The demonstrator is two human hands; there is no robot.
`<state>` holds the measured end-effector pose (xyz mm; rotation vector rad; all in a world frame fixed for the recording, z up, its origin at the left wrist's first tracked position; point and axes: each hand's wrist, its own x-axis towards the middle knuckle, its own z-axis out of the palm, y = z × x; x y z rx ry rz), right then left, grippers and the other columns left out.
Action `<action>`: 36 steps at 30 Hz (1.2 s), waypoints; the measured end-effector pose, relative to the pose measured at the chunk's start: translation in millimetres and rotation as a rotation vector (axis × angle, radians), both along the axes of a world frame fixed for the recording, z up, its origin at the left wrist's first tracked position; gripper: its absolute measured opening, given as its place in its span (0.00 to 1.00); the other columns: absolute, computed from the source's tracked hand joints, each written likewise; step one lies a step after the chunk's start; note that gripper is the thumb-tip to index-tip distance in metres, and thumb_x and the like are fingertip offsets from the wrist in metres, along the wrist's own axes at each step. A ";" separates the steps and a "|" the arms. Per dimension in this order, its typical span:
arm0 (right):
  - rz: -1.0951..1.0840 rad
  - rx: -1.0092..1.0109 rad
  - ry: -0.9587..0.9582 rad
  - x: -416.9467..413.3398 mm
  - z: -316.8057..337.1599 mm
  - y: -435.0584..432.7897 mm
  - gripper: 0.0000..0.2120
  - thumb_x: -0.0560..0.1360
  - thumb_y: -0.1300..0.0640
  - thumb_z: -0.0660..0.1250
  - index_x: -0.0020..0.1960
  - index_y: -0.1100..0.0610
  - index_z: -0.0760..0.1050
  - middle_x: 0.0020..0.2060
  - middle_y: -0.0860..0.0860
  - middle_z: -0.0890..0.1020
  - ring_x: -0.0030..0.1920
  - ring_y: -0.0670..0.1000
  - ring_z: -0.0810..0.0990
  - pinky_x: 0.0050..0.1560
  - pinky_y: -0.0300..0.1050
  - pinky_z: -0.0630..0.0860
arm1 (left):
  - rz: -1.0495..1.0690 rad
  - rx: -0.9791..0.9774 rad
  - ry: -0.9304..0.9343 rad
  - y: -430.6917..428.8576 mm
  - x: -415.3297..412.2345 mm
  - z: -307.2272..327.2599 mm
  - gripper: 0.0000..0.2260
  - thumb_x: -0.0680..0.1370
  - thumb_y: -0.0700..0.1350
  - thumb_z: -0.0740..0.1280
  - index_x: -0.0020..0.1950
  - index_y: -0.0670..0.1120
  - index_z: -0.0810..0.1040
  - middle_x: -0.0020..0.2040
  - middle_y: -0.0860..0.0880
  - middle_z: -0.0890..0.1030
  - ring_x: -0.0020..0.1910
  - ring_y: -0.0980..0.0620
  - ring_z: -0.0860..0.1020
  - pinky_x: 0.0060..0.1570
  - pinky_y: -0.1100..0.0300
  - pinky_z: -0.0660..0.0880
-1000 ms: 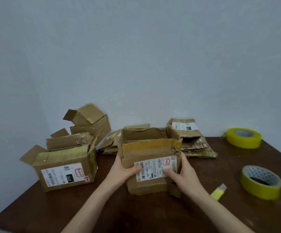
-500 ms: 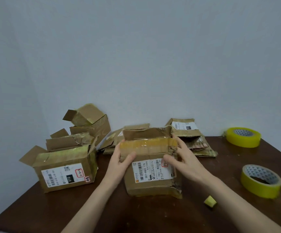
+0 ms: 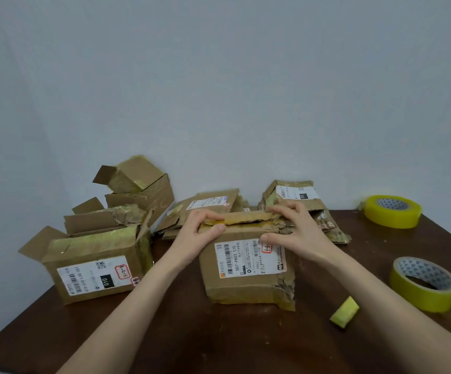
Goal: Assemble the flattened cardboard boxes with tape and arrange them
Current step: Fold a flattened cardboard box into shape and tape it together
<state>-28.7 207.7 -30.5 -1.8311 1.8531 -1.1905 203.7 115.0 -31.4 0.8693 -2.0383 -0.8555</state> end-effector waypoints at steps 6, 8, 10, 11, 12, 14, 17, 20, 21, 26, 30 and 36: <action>0.107 0.082 -0.050 -0.8 2.2 0.6 0.41 0.62 0.30 0.68 0.72 0.39 0.63 0.77 0.45 0.52 0.76 0.48 0.53 0.70 0.49 0.56 | -0.067 0.106 0.094 12.4 -14.5 -4.3 0.21 0.76 0.53 0.68 0.67 0.59 0.67 0.67 0.57 0.69 0.56 0.72 0.71 0.49 0.76 0.70; 0.118 0.086 -0.012 -5.6 0.7 5.2 0.38 0.68 0.33 0.69 0.74 0.39 0.59 0.77 0.46 0.53 0.76 0.49 0.54 0.68 0.46 0.56 | -0.084 0.099 0.127 17.1 -19.2 -5.4 0.25 0.75 0.53 0.70 0.69 0.60 0.64 0.69 0.57 0.68 0.59 0.70 0.70 0.52 0.75 0.70; 0.118 0.036 0.035 -8.8 1.7 12.2 0.36 0.70 0.36 0.69 0.73 0.39 0.59 0.75 0.46 0.58 0.73 0.46 0.59 0.67 0.43 0.58 | -0.089 0.052 0.106 17.5 -20.4 -0.1 0.28 0.69 0.60 0.69 0.68 0.62 0.66 0.68 0.58 0.69 0.64 0.62 0.71 0.61 0.63 0.70; 0.113 -0.009 0.053 -8.8 3.7 15.5 0.35 0.69 0.36 0.69 0.72 0.39 0.61 0.73 0.45 0.62 0.71 0.44 0.61 0.67 0.42 0.59 | -0.089 0.004 0.094 18.3 -20.0 7.0 0.28 0.67 0.63 0.68 0.66 0.63 0.67 0.66 0.58 0.71 0.64 0.58 0.71 0.63 0.58 0.70; 0.106 -0.051 0.070 -8.6 6.0 17.8 0.32 0.69 0.36 0.68 0.70 0.38 0.62 0.71 0.44 0.65 0.69 0.43 0.63 0.67 0.42 0.62 | -0.087 -0.043 0.089 17.1 -20.0 14.4 0.26 0.66 0.63 0.67 0.64 0.64 0.69 0.64 0.58 0.73 0.64 0.57 0.72 0.62 0.57 0.70; 0.088 -0.071 0.115 -8.6 8.8 21.8 0.26 0.70 0.37 0.69 0.66 0.36 0.66 0.67 0.43 0.69 0.66 0.43 0.67 0.65 0.44 0.66 | -0.099 -0.069 0.049 12.7 -21.3 24.2 0.21 0.66 0.64 0.66 0.58 0.64 0.73 0.61 0.58 0.75 0.61 0.58 0.73 0.61 0.56 0.70; 0.019 0.010 0.232 -8.9 5.9 23.5 0.23 0.71 0.39 0.69 0.65 0.35 0.69 0.69 0.45 0.68 0.69 0.48 0.67 0.66 0.48 0.68 | -0.107 -0.096 -0.095 9.1 -19.3 15.0 0.17 0.68 0.64 0.65 0.56 0.63 0.76 0.63 0.60 0.73 0.63 0.64 0.69 0.66 0.58 0.65; -0.026 0.107 0.358 -2.2 9.6 19.7 0.29 0.71 0.36 0.67 0.70 0.37 0.66 0.75 0.48 0.60 0.73 0.52 0.62 0.69 0.53 0.65 | -0.012 -0.259 -0.262 4.8 -17.7 6.8 0.20 0.75 0.62 0.59 0.65 0.60 0.74 0.71 0.57 0.68 0.70 0.59 0.64 0.70 0.56 0.61; -0.019 0.122 0.359 1.0 11.2 17.6 0.31 0.70 0.35 0.68 0.71 0.38 0.65 0.75 0.49 0.58 0.73 0.53 0.61 0.70 0.53 0.64 | 0.005 -0.313 -0.325 5.2 -19.3 8.4 0.20 0.77 0.60 0.59 0.67 0.58 0.73 0.73 0.55 0.67 0.72 0.56 0.64 0.71 0.55 0.61; -0.005 0.138 0.263 -0.8 8.1 12.5 0.31 0.73 0.41 0.69 0.73 0.40 0.64 0.74 0.49 0.57 0.72 0.53 0.63 0.70 0.52 0.63 | 0.032 -0.194 -0.335 13.6 -33.6 12.3 0.25 0.75 0.57 0.68 0.71 0.55 0.70 0.76 0.53 0.61 0.75 0.53 0.58 0.72 0.54 0.55; -0.004 0.164 0.242 -18.1 11.4 11.4 0.29 0.73 0.43 0.70 0.72 0.41 0.66 0.71 0.50 0.64 0.70 0.52 0.65 0.69 0.50 0.65 | 0.014 -0.145 -0.303 12.6 -47.0 13.6 0.28 0.73 0.57 0.70 0.72 0.54 0.69 0.77 0.53 0.59 0.75 0.52 0.57 0.73 0.51 0.56; -0.036 0.140 0.120 -25.5 3.6 14.1 0.31 0.68 0.43 0.75 0.69 0.41 0.69 0.68 0.49 0.67 0.68 0.51 0.67 0.67 0.47 0.65 | -0.075 0.008 -0.079 14.4 -56.7 8.0 0.32 0.74 0.55 0.70 0.75 0.56 0.61 0.75 0.57 0.60 0.73 0.57 0.60 0.72 0.53 0.60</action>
